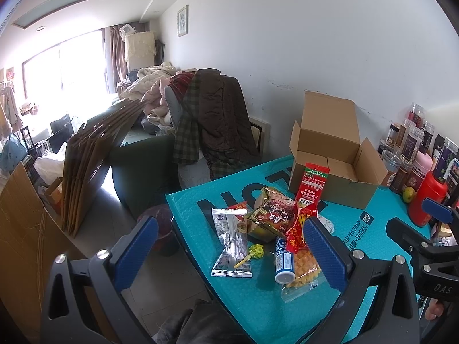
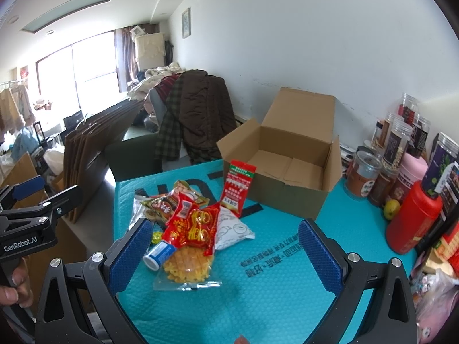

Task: Organize snacks

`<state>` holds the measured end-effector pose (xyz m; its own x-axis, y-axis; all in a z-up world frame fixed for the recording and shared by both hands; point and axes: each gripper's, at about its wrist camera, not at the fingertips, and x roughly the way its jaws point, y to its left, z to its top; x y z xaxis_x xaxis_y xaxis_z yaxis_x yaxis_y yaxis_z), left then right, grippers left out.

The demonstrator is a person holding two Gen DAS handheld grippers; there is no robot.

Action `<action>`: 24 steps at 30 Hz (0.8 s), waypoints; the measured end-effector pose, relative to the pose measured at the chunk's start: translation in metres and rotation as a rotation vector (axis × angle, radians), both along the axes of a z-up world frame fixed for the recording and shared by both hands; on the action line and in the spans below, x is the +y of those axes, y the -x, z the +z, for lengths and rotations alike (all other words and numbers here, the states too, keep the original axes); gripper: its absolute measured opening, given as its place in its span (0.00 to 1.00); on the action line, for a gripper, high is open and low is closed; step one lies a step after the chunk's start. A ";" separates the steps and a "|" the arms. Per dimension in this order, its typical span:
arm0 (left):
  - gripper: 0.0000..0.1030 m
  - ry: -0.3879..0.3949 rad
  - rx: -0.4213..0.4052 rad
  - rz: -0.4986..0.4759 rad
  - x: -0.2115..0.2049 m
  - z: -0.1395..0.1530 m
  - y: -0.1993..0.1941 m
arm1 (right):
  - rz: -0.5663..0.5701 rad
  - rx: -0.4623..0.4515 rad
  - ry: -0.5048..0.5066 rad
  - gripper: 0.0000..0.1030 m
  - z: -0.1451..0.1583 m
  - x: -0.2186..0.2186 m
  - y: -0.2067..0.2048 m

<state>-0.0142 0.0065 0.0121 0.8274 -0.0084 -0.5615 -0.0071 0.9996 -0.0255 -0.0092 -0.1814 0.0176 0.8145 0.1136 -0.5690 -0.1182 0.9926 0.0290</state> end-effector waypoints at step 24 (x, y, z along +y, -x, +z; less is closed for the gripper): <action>1.00 0.022 0.060 -0.064 -0.005 -0.023 -0.015 | 0.007 0.013 -0.003 1.00 -0.016 0.004 -0.011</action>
